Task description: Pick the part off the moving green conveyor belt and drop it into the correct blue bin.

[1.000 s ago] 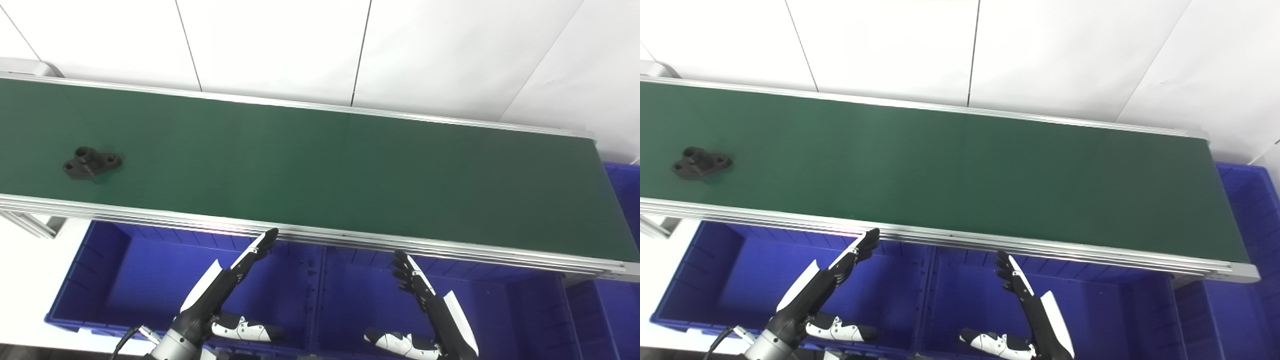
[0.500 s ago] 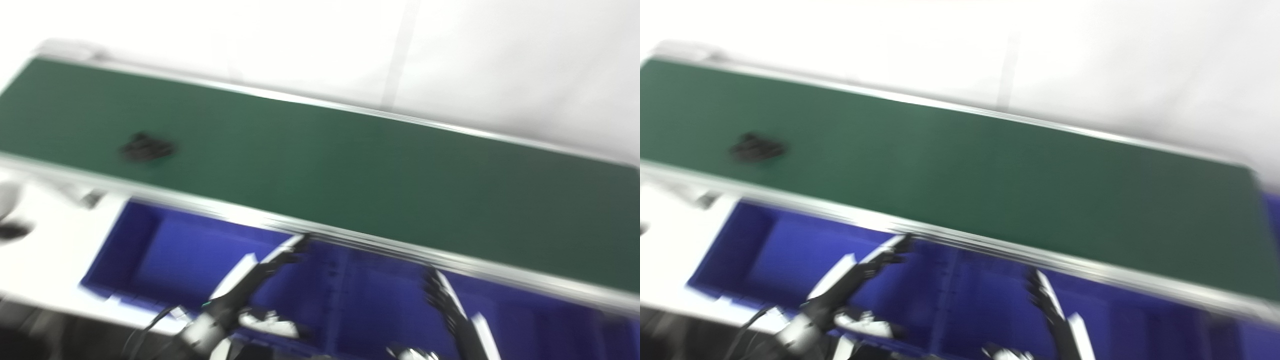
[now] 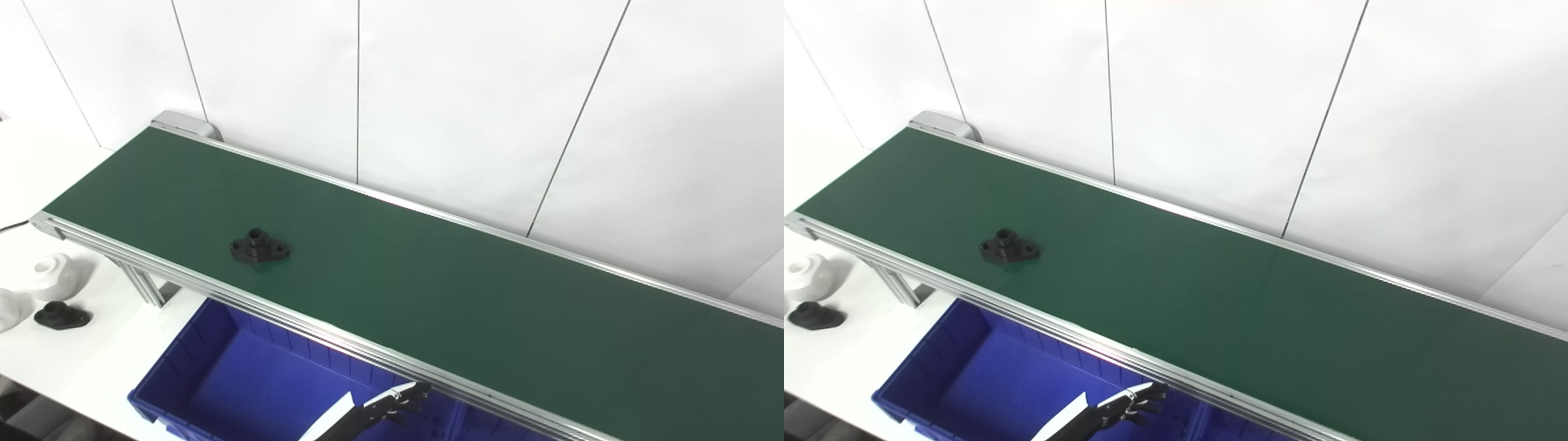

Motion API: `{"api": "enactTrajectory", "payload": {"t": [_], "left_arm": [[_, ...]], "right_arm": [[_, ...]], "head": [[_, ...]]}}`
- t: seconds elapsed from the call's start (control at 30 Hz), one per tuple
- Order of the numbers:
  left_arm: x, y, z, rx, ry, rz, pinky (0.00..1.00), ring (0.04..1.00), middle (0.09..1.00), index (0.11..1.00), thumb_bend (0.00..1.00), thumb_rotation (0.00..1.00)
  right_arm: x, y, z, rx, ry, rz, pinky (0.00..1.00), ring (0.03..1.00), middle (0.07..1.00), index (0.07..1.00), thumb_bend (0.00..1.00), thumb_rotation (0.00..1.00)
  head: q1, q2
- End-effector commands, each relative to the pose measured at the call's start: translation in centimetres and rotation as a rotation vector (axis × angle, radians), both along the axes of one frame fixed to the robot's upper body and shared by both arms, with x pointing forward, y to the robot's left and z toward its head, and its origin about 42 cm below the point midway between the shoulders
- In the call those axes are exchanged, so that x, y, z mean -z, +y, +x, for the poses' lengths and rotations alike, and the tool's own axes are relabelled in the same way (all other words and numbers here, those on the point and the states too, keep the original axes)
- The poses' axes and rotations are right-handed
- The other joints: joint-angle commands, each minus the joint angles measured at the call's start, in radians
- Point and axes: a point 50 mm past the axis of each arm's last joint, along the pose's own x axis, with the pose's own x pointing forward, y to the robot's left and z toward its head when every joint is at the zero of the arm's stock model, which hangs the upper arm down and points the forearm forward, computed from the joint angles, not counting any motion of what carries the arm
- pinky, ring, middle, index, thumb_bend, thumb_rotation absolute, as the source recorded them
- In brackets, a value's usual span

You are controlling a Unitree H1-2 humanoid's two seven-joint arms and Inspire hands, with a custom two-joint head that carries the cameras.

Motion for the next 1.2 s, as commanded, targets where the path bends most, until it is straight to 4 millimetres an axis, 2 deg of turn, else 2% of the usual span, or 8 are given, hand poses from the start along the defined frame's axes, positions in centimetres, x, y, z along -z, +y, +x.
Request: {"api": "enactTrajectory", "payload": {"t": [0.0,0.33,0.43,0.5,0.7,0.97,1.03,1.17], "left_arm": [[-0.7,0.3,0.5,0.01,-0.061,0.003,0.8,0.87,0.909,0.913,0.85,0.36],[-0.8,0.5,0.6,0.014,-0.067,-0.005,0.81,0.876,0.912,0.913,0.85,0.35],[-1.0,0.7,0.7,0.012,-0.069,-0.008,0.82,0.877,0.914,0.917,0.85,0.35],[-1.0,0.9,0.8,0.011,-0.071,-0.012,0.81,0.879,0.914,0.92,0.85,0.35],[-1.4,1.6,0.9,0.021,-0.08,-0.013,0.87,0.914,0.938,0.934,0.85,0.37],[-1.6,2.0,1.1,0.029,-0.09,0.003,0.9,0.932,0.953,0.948,0.84,0.39],[-1.6,2.0,1.1,0.027,-0.089,-0.009,0.91,0.941,0.961,0.957,0.84,0.37],[-1.8,2.0,1.3,0.024,-0.096,-0.006,0.91,0.938,0.96,0.96,0.83,0.38]], "right_arm": [[-1.0,0.3,0.3,-0.007,-0.072,0.02,0.97,0.941,0.939,0.989,0.84,0.31],[-1.3,0.6,0.3,0.007,-0.08,0.032,0.94,0.936,0.941,0.985,0.84,0.32],[-1.4,0.9,0.4,0.019,-0.109,0.057,0.92,0.93,0.94,0.984,0.83,0.29],[-1.5,1.1,0.5,0.024,-0.129,0.068,0.87,0.907,0.93,0.975,0.82,0.3],[-1.6,1.9,0.7,0.017,-0.169,0.082,0.87,0.906,0.913,0.956,0.81,0.28],[-2.1,2.2,0.8,0.03,-0.202,0.109,0.87,0.888,0.902,0.936,0.84,0.26],[-2.8,2.2,0.8,0.05,-0.233,0.119,0.83,0.872,0.89,0.933,0.85,0.29],[-4.6,2.0,1.6,0.058,-0.335,0.131,0.84,0.877,0.892,0.928,0.86,0.28]], "head": [[-0.004,0.003],[-0.058,0.021],[-0.116,0.043],[-0.16,0.059],[-0.261,0.086],[-0.299,0.113],[-0.307,0.124],[-0.315,0.14]]}}
